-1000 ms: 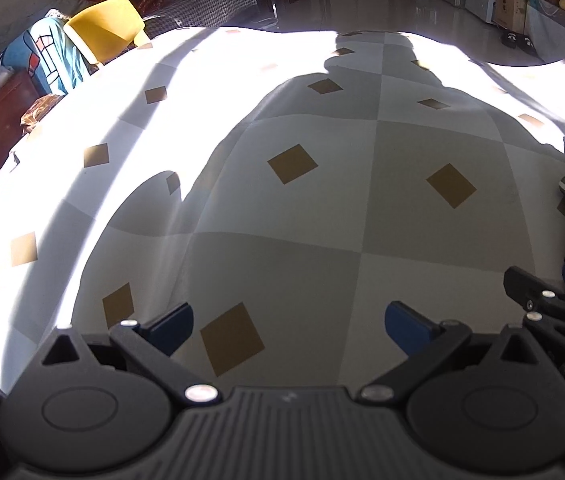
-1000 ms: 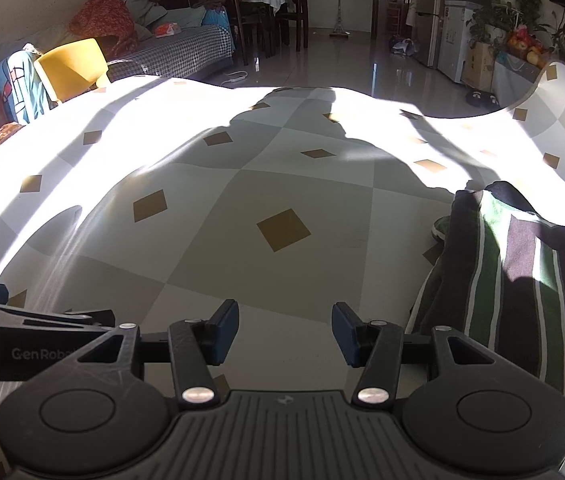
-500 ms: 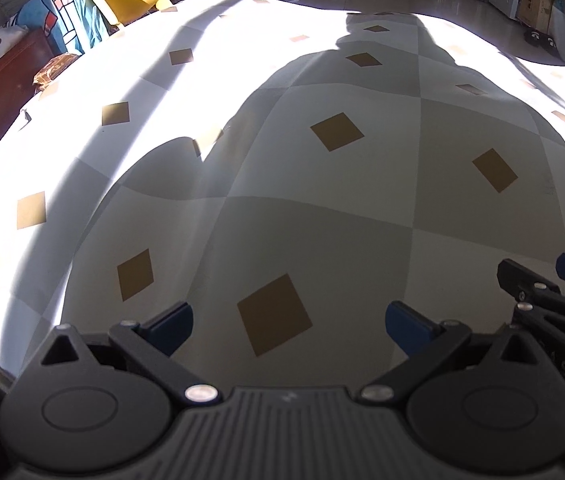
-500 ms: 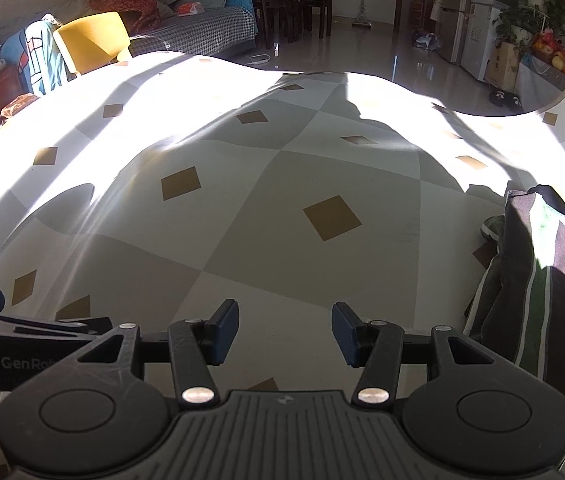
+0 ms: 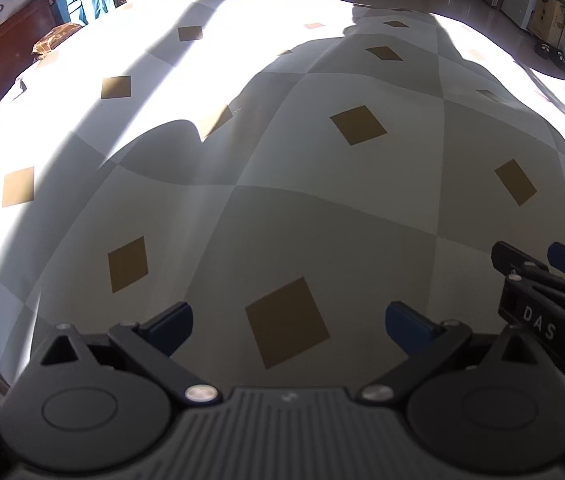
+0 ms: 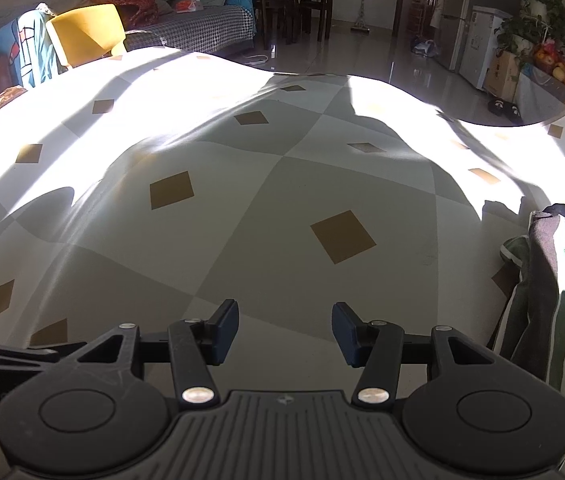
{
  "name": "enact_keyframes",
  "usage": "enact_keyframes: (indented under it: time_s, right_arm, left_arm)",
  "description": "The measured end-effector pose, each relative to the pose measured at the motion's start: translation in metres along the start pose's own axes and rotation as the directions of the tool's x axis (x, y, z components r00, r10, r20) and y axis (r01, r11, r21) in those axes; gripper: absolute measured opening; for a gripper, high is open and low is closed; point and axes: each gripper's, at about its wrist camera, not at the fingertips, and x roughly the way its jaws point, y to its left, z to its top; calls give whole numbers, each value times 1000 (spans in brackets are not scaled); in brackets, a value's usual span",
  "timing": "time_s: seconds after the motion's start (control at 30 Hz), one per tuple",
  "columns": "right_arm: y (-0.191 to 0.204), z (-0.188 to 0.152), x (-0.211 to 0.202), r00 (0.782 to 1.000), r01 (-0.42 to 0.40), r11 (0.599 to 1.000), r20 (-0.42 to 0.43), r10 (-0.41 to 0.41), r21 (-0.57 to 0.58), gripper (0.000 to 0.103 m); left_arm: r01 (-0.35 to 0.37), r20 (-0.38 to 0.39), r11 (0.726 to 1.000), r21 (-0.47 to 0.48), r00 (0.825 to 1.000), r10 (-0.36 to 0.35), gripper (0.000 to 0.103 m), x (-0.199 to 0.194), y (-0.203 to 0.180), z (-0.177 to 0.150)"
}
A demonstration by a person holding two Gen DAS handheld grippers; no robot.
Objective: Fold clothes
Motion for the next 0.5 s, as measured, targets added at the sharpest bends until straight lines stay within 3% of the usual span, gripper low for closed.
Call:
enact_keyframes:
  time_s: [0.5]
  right_arm:
    - [-24,7,40,997,73,993,21,-75,88,56]
  left_arm:
    - [24,-41,1000,-2,999,-24,103,25,-13,10]
